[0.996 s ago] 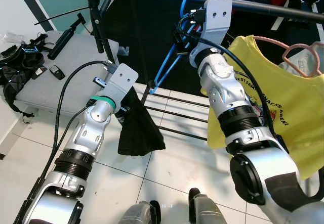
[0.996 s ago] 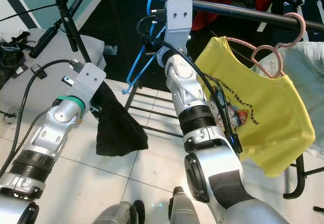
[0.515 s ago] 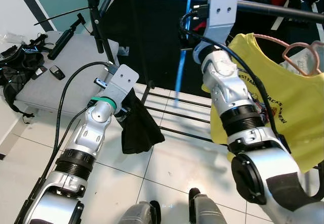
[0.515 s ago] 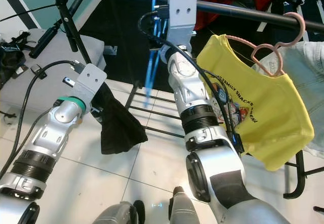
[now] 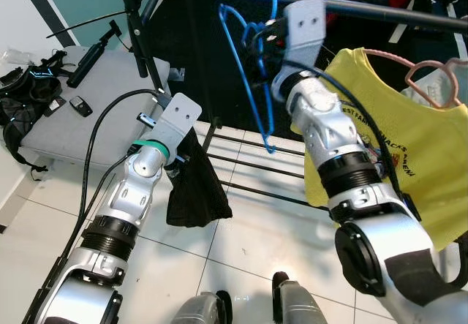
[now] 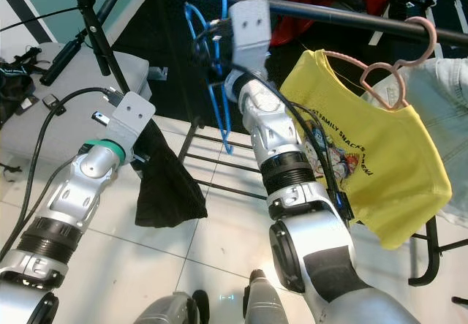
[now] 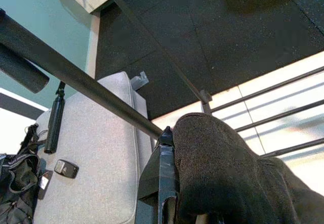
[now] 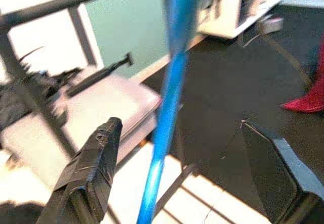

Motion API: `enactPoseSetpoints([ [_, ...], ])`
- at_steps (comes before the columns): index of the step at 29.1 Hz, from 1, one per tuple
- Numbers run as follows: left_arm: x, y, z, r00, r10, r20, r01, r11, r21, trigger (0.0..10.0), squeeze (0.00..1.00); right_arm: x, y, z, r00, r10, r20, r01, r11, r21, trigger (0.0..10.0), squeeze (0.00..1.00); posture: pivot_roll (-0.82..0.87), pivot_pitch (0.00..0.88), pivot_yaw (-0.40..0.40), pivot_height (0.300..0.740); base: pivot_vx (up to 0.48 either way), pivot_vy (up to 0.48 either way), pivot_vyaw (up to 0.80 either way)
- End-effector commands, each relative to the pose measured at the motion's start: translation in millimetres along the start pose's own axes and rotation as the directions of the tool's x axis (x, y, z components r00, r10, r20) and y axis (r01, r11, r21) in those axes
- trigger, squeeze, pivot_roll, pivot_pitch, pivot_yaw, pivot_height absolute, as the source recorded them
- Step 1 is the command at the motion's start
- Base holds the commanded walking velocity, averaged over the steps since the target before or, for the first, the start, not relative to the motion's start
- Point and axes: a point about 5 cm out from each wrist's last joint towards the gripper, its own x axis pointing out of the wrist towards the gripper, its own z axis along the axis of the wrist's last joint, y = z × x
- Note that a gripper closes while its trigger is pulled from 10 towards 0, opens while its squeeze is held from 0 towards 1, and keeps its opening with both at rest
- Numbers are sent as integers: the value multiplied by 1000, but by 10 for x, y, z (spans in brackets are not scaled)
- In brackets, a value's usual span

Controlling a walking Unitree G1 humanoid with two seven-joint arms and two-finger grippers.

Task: Hang hanger

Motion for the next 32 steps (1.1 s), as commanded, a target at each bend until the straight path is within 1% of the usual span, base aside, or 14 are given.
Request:
enactPoseSetpoints([
  [1, 1, 22, -3, 1000, 18, 7, -18, 1000, 4, 0, 0, -22, -27, -133, 998, -1, -60, 1, 1000, -5, 3216, 0, -92, 111, 118, 740, 0, 0, 0],
  [2, 1, 22, -3, 1000, 18, 7, -18, 1000, 4, 0, 0, -22, -27, -133, 998, -1, -60, 1, 1000, -5, 3216, 0, -92, 111, 118, 740, 0, 0, 0],
  [3, 0, 24, -4, 1000, 19, 7, -19, 1000, 4, 0, 0, -25, -44, -147, 998, -6, -66, 6, 1000, -7, 0, 0, -92, 111, 118, 740, 0, 0, 0],
  [4, 0, 24, -4, 1000, 19, 7, -19, 1000, 4, 0, 0, -25, -44, -147, 998, -6, -66, 6, 1000, -7, 0, 0, -92, 111, 118, 740, 0, 0, 0],
  [6, -3, 28, -11, 1000, 21, 4, -21, 1000, 2, 0, 0, -35, -106, -156, 997, -21, -74, 21, 1000, -8, 0, 0, -92, 111, 118, 740, 0, 0, 0],
  [8, -3, 28, -11, 1000, 21, 4, -21, 1000, 2, 0, 0, -35, -106, -156, 997, -21, -74, 21, 1000, -8, 0, 0, -92, 111, 118, 740, 0, 0, 0],
  [9, -6, 22, -10, 1000, 19, 5, -19, 1000, 1, 0, 0, -42, -147, -135, 997, -41, -62, 40, 999, -21, 0, 0, -96, 113, 119, 740, 0, 0, 0],
  [14, -5, 10, -7, 1000, 16, 6, -16, 1000, 1, 0, 0, -48, -182, -100, 997, -57, -42, 55, 997, -47, 0, 0, -98, 114, 121, 740, 0, 0, 0],
  [17, -5, 5, -8, 1000, 14, 5, -14, 1000, 1, 0, 0, -49, -192, -77, 998, -63, -28, 61, 995, -78, 0, 0, -98, 115, 120, 740, 0, 0, 0],
  [25, -5, 3, -9, 1000, 12, 4, -12, 1000, 0, 0, 0, -60, -173, -29, 998, -57, 0, 57, 992, -108, 0, 0, -98, 116, 121, 740, 0, 0, 0],
  [28, -4, 3, -9, 1000, 12, 5, -12, 1000, -1, 0, 0, -100, -177, 53, 998, -48, 48, 55, 986, -160, 0, 0, -99, 115, 121, 740, 0, 0, 0],
  [29, -4, 3, -9, 1000, 12, 5, -12, 1000, -1, 0, 0, -100, -177, 53, 998, -48, 48, 55, 986, -160, 0, 0, -99, 115, 121, 740, 0, 0, 0],
  [32, -3, 2, -6, 1000, 10, 6, -10, 1000, -3, 0, 0, -185, -183, 170, 995, -17, 99, 37, 979, -201, 0, 0, -99, 113, 121, 740, 0, 0, 0],
])
